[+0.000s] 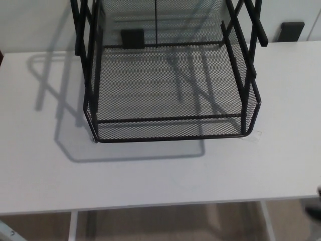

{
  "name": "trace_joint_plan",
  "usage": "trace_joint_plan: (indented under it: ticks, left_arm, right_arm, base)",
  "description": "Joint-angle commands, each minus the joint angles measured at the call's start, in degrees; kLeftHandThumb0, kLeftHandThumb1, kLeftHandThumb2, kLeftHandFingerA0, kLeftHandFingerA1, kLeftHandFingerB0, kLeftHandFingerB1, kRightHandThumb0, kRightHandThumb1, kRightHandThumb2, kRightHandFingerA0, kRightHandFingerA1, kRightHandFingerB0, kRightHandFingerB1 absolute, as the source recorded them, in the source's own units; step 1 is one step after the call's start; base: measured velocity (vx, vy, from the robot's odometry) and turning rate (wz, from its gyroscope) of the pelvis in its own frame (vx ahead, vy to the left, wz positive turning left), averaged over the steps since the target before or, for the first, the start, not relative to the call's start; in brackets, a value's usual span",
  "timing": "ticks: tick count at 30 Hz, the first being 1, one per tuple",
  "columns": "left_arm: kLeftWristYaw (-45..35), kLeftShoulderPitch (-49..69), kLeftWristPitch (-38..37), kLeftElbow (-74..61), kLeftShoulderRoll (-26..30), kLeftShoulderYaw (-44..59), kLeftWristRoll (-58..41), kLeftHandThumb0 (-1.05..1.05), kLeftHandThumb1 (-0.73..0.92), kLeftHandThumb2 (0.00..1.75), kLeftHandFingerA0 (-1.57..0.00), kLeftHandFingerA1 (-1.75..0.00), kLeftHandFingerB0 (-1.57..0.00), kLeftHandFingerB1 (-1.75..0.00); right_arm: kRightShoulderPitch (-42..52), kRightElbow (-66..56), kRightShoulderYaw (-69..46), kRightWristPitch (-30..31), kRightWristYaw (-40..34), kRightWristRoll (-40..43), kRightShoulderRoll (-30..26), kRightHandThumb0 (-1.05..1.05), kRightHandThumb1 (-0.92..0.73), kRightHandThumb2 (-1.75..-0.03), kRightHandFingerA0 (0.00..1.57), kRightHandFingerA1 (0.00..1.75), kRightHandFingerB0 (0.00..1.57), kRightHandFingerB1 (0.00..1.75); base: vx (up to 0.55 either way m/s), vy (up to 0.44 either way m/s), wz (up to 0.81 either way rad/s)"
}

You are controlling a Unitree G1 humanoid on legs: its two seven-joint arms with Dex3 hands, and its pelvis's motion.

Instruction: The robot walks towards a file tray kept in the middle of a desk and uses its right hand to grab a tray and pulls it out towards itself

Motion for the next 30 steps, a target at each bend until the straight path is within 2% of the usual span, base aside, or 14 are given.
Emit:
trace_joint_plan:
  ticks: [1,3,4,5,6,8,9,11,13,14,15,16,24,30]
  left_arm:
    - [1.3,1.1,-5.7,-0.4,3.7,-2.1,5.1,-0.45,0.29,0.87,-0.59,-0.78,-0.41,-0.70]
    - [0.7,1.1,-5.9,-0.1,3.7,-1.9,4.6,-0.45,0.29,0.87,-0.59,-0.78,-0.41,-0.70]
    - [0.9,1.0,-5.7,-0.1,3.5,-1.8,4.5,-0.44,0.35,0.72,-0.60,-0.81,-0.43,-0.72]
    - [1.0,1.3,-5.5,-0.8,3.5,-1.8,4.5,-0.44,0.35,0.72,-0.60,-0.81,-0.43,-0.72]
    - [0.7,1.2,-5.6,-0.7,3.6,-1.8,4.4,-0.44,0.35,0.73,-0.60,-0.82,-0.43,-0.72]
    - [0.3,0.8,-6.4,0.4,3.7,-1.8,4.3,-0.45,0.28,0.87,-0.60,-0.80,-0.43,-0.70]
    - [0.2,0.7,-7.2,1.0,3.8,-1.7,4.3,-0.47,0.28,0.87,-0.61,-0.80,-0.44,-0.71]
    - [0.3,0.8,-8.0,1.3,3.9,-1.9,4.5,-0.49,0.36,0.71,-0.64,-0.83,-0.45,-0.72]
    - [0.8,0.9,-8.4,1.3,4.2,-2.3,5.3,-0.51,0.28,0.87,-0.65,-0.81,-0.46,-0.72]
    - [0.8,0.8,-8.6,1.1,4.4,-2.5,5.6,-0.51,0.37,0.71,-0.66,-0.81,-0.45,-0.72]
    - [0.9,0.9,-9.0,1.2,4.5,-2.7,5.8,-0.51,0.36,0.72,-0.66,-0.81,-0.45,-0.72]
    - [1.4,1.1,-8.0,0.1,4.5,-2.9,6.3,-0.51,0.36,0.72,-0.66,-0.80,-0.45,-0.72]
    - [1.9,1.0,-8.2,-0.3,4.9,-3.7,7.3,-0.52,0.37,0.69,-0.65,-0.79,-0.44,-0.74]
    - [1.8,0.6,-7.7,-0.8,5.1,-4.2,7.6,-0.51,0.37,0.69,-0.63,-0.78,-0.43,-0.72]
  right_arm:
    - [-31.9,-25.5,8.2,-6.2,11.7,-53.4,9.2,-0.38,-0.31,-0.92,0.03,0.54,0.00,0.51]
    - [-34.6,-25.5,11.6,-2.5,13.8,-59.0,9.2,-0.38,-0.29,-0.91,0.03,0.55,0.00,0.51]
    - [-37.4,-23.5,13.5,-1.2,15.1,-62.8,9.9,-0.71,-0.43,-0.80,0.01,0.43,0.09,0.45]
    - [-38.5,-22.5,14.5,-0.6,15.5,-64.6,10.4,-0.71,-0.43,-0.80,0.01,0.43,0.09,0.45]
    - [-39.5,-21.8,15.1,-0.1,15.9,-65.8,10.5,-0.68,-0.53,-0.56,0.03,0.41,0.12,0.34]
    - [-42.7,-19.4,16.8,1.4,16.7,-69.9,10.9,-0.69,-0.52,-0.56,0.01,0.40,0.12,0.34]
    - [-45.1,-17.2,18.2,2.5,16.8,-73.2,11.1,-0.68,-0.40,-0.83,0.01,0.30,0.08,0.43]
    - [-47.8,-14.4,20.2,4.5,17.4,-75.8,11.2,-0.75,-0.51,-0.60,0.00,0.36,0.09,0.37]
    - [-50.3,-11.4,22.1,6.7,17.6,-78.7,11.0,-0.75,-0.44,-0.84,0.00,0.20,0.04,0.34]
    - [-51.9,-9.6,22.8,7.8,17.6,-80.2,10.7,-0.75,-0.52,-0.57,0.00,0.32,0.07,0.35]
    - [-53.6,-7.5,23.8,9.3,17.4,-81.6,10.4,-0.70,-0.41,-0.85,0.00,0.25,0.06,0.38]
    - [-54.5,-6.4,24.3,10.2,17.5,-82.8,10.2,-0.78,-0.47,-0.85,0.00,0.18,0.02,0.31]
    - [-61.6,8.7,30.6,21.6,11.1,-90.7,8.9,-0.77,-0.43,-0.56,0.00,0.38,0.12,0.33]
    - [-64.8,17.1,34.4,28.2,7.9,-94.8,7.7,-0.71,-0.37,-0.56,0.00,0.36,0.12,0.31]
  base:
    - [0.00,0.000,0.00]
    - [0.00,0.000,0.00]
    - [0.00,0.000,0.00]
    - [0.00,0.000,0.00]
    - [0.00,0.000,0.00]
    - [0.00,0.000,0.00]
    - [0.00,0.000,0.00]
    - [0.00,0.000,0.00]
    - [0.00,0.000,0.00]
    - [0.00,0.000,0.00]
    - [0.00,0.000,0.00]
    - [0.00,0.000,0.00]
    - [0.00,0.000,0.00]
    - [0.00,0.000,0.00]
